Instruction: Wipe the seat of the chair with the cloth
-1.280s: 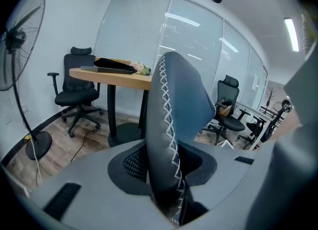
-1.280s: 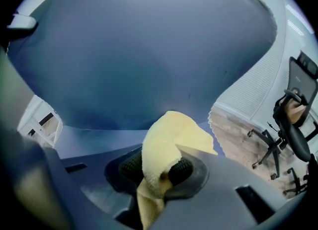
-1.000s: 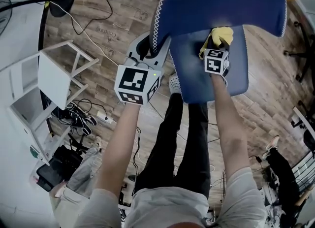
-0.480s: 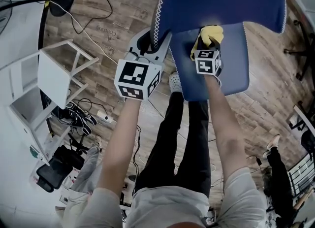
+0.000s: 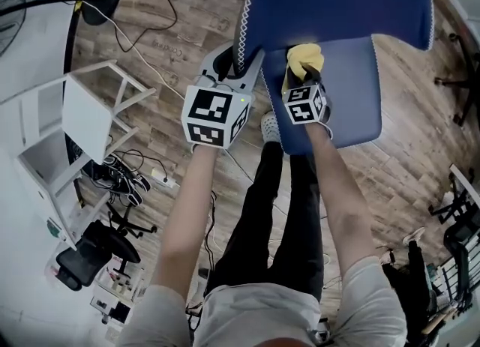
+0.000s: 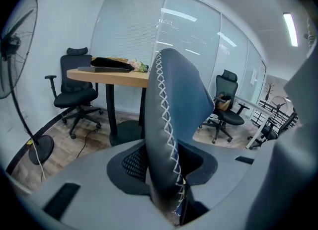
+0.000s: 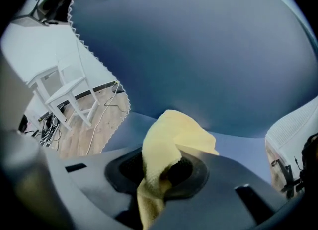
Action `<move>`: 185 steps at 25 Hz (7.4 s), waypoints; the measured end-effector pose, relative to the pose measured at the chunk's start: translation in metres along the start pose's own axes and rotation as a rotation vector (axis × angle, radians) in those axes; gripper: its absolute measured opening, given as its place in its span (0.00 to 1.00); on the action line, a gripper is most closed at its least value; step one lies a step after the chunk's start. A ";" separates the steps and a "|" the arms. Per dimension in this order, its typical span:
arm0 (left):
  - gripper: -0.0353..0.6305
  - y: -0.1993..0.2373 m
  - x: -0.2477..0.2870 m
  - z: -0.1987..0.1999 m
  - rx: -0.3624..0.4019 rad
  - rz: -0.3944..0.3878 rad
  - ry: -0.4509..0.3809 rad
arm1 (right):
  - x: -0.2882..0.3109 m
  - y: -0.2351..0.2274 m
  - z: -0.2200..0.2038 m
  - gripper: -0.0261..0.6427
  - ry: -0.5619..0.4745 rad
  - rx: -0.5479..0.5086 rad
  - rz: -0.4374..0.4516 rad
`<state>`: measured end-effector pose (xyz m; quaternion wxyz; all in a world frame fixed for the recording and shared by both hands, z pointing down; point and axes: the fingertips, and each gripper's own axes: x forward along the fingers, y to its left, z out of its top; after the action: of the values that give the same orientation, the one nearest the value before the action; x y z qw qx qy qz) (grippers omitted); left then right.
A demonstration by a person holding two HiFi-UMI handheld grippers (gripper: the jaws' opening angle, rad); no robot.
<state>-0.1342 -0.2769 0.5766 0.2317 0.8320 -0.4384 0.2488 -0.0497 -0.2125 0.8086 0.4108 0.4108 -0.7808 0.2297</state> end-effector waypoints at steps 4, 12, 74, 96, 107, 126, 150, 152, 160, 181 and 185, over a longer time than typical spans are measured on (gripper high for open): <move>0.27 -0.001 0.000 0.000 0.014 0.009 0.006 | 0.000 0.025 -0.001 0.17 0.004 -0.122 0.076; 0.27 0.000 0.000 -0.001 0.042 0.041 0.019 | -0.006 0.057 -0.005 0.17 -0.026 -0.166 0.144; 0.25 0.015 -0.008 -0.028 -0.088 0.283 0.061 | -0.076 -0.093 -0.132 0.17 -0.019 -0.697 0.273; 0.26 0.017 -0.005 -0.029 -0.083 0.298 0.045 | -0.116 -0.170 -0.188 0.17 0.044 -0.335 0.040; 0.25 0.015 -0.002 -0.027 -0.085 0.244 0.005 | -0.137 -0.151 -0.216 0.17 0.047 0.110 -0.192; 0.25 0.013 0.005 -0.027 0.047 0.032 0.056 | -0.128 0.000 -0.199 0.16 0.004 0.471 -0.288; 0.29 -0.015 -0.098 -0.081 0.090 -0.081 0.124 | -0.187 0.184 -0.095 0.17 -0.106 0.528 -0.020; 0.29 -0.029 -0.118 -0.087 0.070 -0.094 0.135 | -0.220 0.178 -0.081 0.17 -0.152 0.534 -0.035; 0.29 -0.110 -0.204 -0.068 0.015 -0.158 0.069 | -0.351 0.140 -0.050 0.17 -0.289 0.542 -0.127; 0.28 -0.261 -0.371 -0.067 0.030 -0.229 -0.036 | -0.582 0.181 -0.067 0.17 -0.542 0.630 -0.123; 0.22 -0.278 -0.381 -0.067 0.065 -0.225 -0.047 | -0.600 0.181 -0.084 0.17 -0.551 0.608 -0.132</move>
<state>-0.1010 0.1390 0.3466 0.2206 0.8887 -0.3390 0.2159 0.0332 0.2178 0.3534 0.0601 0.6086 -0.7302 0.3045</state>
